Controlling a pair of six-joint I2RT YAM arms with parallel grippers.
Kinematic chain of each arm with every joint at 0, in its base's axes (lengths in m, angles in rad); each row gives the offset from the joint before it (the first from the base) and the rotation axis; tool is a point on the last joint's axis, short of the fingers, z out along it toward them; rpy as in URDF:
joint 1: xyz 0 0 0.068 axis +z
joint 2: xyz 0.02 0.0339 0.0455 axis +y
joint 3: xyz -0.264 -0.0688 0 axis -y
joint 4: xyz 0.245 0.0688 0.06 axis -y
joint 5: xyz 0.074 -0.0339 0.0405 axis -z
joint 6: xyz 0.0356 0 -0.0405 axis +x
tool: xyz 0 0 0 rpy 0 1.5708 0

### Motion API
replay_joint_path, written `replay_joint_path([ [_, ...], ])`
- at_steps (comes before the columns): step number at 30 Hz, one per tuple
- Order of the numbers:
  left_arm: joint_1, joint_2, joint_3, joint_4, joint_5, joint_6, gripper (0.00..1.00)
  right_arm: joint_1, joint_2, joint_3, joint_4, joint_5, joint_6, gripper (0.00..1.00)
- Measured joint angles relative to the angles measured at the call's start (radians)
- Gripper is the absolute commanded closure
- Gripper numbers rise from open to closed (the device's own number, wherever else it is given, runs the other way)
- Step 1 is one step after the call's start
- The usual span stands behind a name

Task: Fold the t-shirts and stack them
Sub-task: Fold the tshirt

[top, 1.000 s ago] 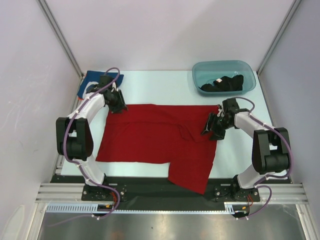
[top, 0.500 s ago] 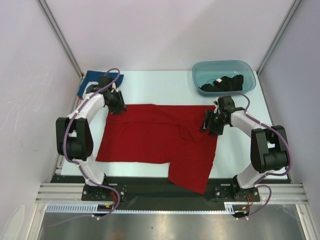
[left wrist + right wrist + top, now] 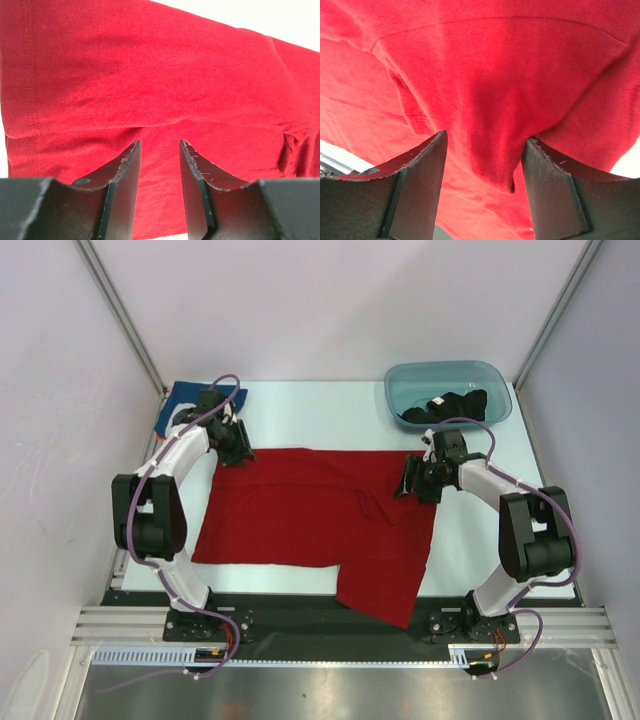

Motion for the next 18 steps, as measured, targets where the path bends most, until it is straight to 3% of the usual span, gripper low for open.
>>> replay_joint_path([
  [12, 0.0, 0.01, 0.001, 0.001, 0.003, 0.0, 0.58, 0.011, -0.022, -0.066, 0.011, -0.091, -0.009, 0.43],
  [18, 0.0, 0.011, 0.001, 0.002, 0.01, 0.0, 0.59, -0.012, -0.077, -0.113, -0.023, -0.138, 0.006, 0.53],
])
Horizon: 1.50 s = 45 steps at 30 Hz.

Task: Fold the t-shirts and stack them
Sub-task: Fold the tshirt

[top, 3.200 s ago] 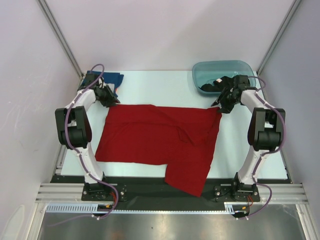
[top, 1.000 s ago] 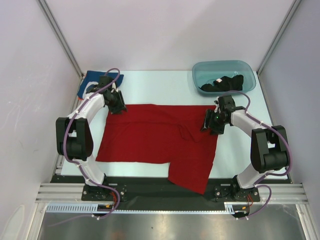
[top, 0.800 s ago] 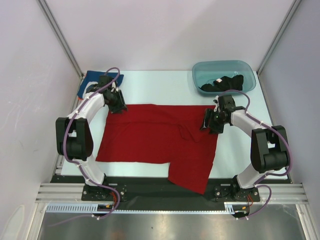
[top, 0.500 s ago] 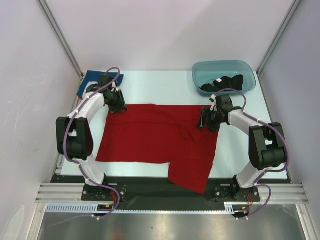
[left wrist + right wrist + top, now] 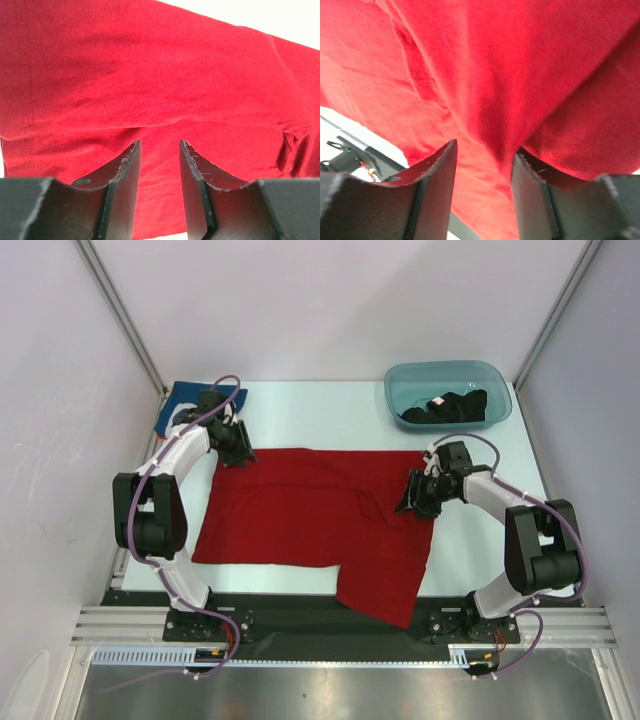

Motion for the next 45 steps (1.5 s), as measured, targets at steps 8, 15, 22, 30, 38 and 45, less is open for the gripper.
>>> replay_joint_path([
  [8, 0.0, 0.002, 0.0, 0.0, 0.009, 0.0, 0.59, -0.077, -0.004, -0.004, -0.056, -0.013, 0.04, 0.79],
  [15, 0.0, 0.002, 0.0, 0.0, 0.008, 0.006, 0.58, -0.005, 0.049, 0.175, -0.331, 0.317, 0.047, 0.48],
  [22, 0.0, 0.002, 0.0, 0.0, 0.008, 0.007, 0.59, 0.287, 0.087, 0.496, -0.354, 0.495, -0.034, 0.57],
  [30, 0.0, 0.002, 0.0, 0.0, 0.007, 0.007, 0.58, 0.422, 0.34, 0.528, -0.273, 0.459, -0.126, 0.64],
  [38, 0.0, 0.002, 0.0, 0.0, 0.007, 0.007, 0.58, 0.447, 0.415, 0.512, -0.246, 0.446, -0.148, 0.79],
  [45, 0.0, 0.002, 0.0, -0.001, 0.007, 0.007, 0.58, 0.431, 0.408, 0.519, -0.269, 0.359, -0.151, 0.89],
])
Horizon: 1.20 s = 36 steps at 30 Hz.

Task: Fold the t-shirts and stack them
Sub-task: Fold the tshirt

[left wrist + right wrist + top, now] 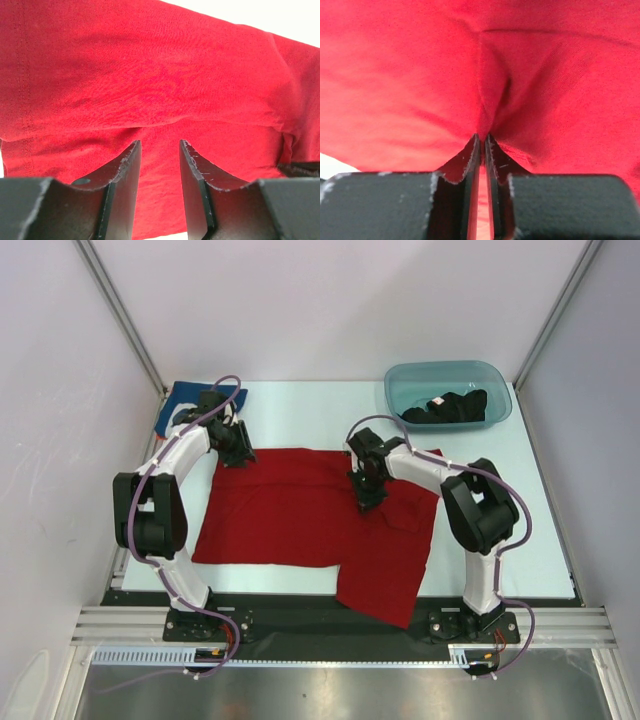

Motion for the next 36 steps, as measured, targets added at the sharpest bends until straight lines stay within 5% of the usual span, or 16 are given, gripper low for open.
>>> replay_joint_path([
  [5, 0.0, 0.0, 0.0, 0.0, 0.0, 0.0, 0.58, -0.047, -0.044, 0.0, -0.026, -0.206, -0.002, 0.89],
  [7, 0.0, 0.0, 0.0, 0.0, 0.0, 0.0, 0.58, -0.067, -0.051, -0.003, -0.023, -0.274, -0.002, 0.81],
  [8, 0.0, 0.0, 0.0, 0.0, 0.0, 0.0, 0.58, -0.075, -0.051, -0.008, -0.018, -0.297, 0.001, 0.73],
  [9, 0.0, 0.0, 0.0, 0.0, 0.0, 0.0, 0.58, -0.079, -0.051, -0.019, -0.01, -0.317, 0.006, 0.47],
  [13, 0.0, -0.001, -0.011, 0.006, 0.0, 0.0, 0.57, -0.079, -0.047, -0.059, -0.01, -0.338, 0.036, 0.2],
  [22, 0.007, -0.096, -0.131, -0.028, -0.117, -0.038, 0.56, -0.084, -0.303, -0.13, -0.098, -0.163, 0.084, 0.33],
  [29, 0.15, -0.334, -0.399, -0.062, -0.213, -0.187, 0.57, 0.18, -0.492, -0.363, -0.155, -0.115, 0.07, 0.37],
  [36, 0.241, -0.58, -0.584, -0.173, -0.311, -0.326, 0.57, 0.193, -0.604, -0.408, -0.198, -0.127, 0.11, 0.37],
])
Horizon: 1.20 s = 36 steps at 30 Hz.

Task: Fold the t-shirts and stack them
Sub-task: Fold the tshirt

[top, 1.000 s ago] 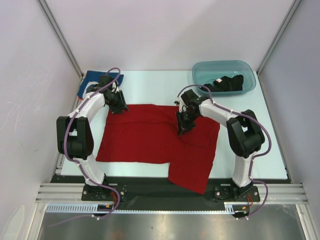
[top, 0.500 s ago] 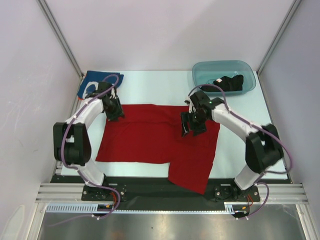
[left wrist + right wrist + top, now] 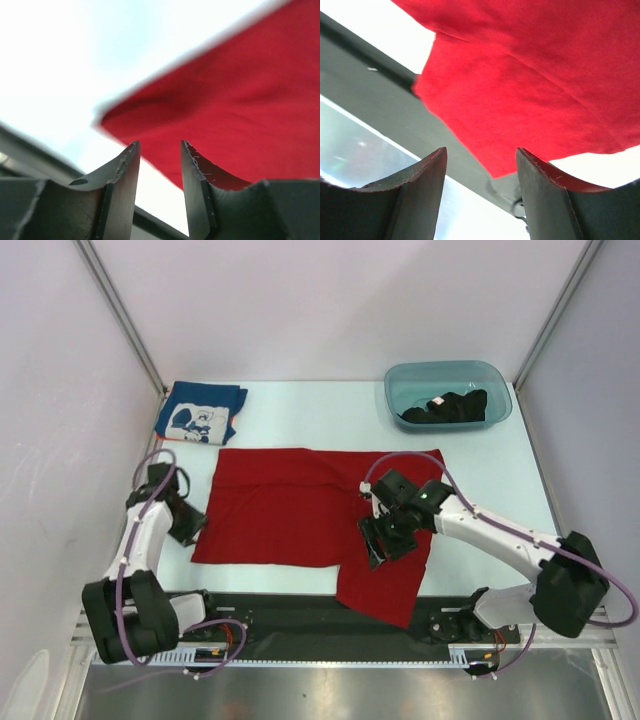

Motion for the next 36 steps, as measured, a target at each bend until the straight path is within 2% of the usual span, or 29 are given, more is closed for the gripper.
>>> replay_joint_path([
  [3, 0.143, -0.034, -0.075, -0.039, -0.001, -0.024, 0.58, 0.0, -0.056, -0.004, 0.024, -0.027, 0.032, 0.37],
  [7, 0.228, -0.018, -0.103, -0.086, -0.006, -0.052, 0.56, 0.001, -0.113, -0.063, 0.097, -0.074, 0.095, 0.38],
  [12, 0.257, 0.005, -0.103, -0.076, -0.014, -0.071, 0.56, 0.001, -0.143, -0.12, 0.125, -0.116, 0.137, 0.38],
  [23, 0.261, 0.082, -0.142, 0.05, 0.011, -0.078, 0.6, 0.001, -0.199, -0.122, 0.1, -0.122, 0.124, 0.39],
  [26, 0.262, 0.113, -0.149, 0.065, 0.031, -0.078, 0.67, 0.001, -0.199, -0.122, 0.091, -0.121, 0.116, 0.39],
  [28, 0.263, 0.114, -0.149, 0.065, 0.036, -0.079, 0.79, 0.001, -0.198, -0.122, 0.084, -0.12, 0.114, 0.39],
  [29, 0.263, 0.115, -0.149, 0.068, 0.04, -0.079, 0.91, 0.001, -0.198, -0.122, 0.081, -0.118, 0.114, 0.38],
  [31, 0.264, 0.117, -0.148, 0.074, 0.053, -0.079, 1.0, 0.001, -0.195, -0.122, 0.07, -0.109, 0.115, 0.37],
  [33, 0.265, 0.116, -0.147, 0.074, 0.056, -0.079, 0.99, 0.001, -0.183, -0.124, 0.055, -0.096, 0.121, 0.35],
  [36, 0.264, 0.104, -0.147, 0.073, 0.048, -0.08, 1.0, 0.001, -0.166, -0.158, 0.038, -0.072, 0.14, 0.36],
])
